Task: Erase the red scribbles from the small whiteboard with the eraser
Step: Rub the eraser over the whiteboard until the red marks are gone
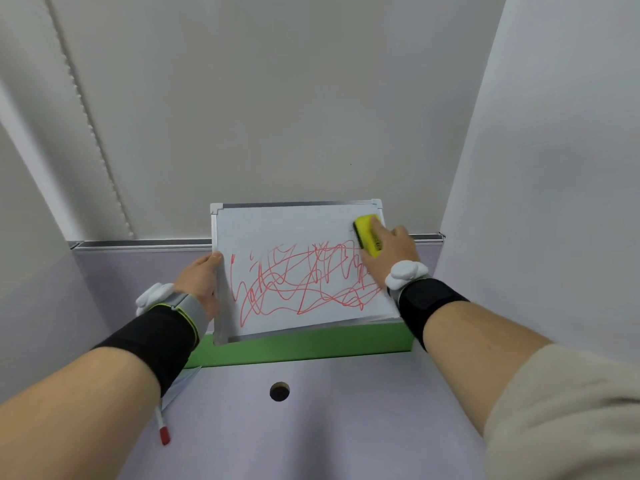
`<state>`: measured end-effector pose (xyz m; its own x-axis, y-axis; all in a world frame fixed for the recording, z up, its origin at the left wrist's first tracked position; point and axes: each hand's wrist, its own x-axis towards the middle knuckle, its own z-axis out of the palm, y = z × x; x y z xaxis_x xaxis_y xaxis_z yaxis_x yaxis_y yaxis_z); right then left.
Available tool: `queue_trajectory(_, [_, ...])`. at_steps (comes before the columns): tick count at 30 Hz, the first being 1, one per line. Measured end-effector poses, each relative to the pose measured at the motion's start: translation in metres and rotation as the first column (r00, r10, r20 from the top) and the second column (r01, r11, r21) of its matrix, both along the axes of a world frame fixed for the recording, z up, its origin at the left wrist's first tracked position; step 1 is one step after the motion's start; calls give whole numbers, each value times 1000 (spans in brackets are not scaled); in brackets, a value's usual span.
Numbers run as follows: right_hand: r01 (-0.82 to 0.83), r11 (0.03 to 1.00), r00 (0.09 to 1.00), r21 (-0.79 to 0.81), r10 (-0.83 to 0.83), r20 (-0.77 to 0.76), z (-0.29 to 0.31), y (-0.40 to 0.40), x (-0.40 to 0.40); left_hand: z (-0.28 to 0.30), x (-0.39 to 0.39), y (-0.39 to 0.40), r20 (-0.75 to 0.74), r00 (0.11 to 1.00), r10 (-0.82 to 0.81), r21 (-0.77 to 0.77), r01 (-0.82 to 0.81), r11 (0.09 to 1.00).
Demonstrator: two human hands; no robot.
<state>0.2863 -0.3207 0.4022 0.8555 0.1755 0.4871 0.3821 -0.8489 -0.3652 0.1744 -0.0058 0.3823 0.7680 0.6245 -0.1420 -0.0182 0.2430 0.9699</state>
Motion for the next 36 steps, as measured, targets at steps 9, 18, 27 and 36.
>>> queue_trajectory(9, [-97,994,993,-40,100,65,-3,1,-4,-5,3,7,21,1000,-17,-56,18,998])
queue_trajectory(18, [-104,991,992,-88,110,66,-10,-4,-8,-7,8,12,19,1000,0,-53,1,999])
queue_trajectory(27, [-67,997,996,-42,69,58,-10,-2,-13,-7,9,13,40,999,17,-75,-14,997])
queue_trajectory(36, [-181,980,980,-79,186,76,-10,47,-30,1,11,-5,74,997,-5,-106,13,994])
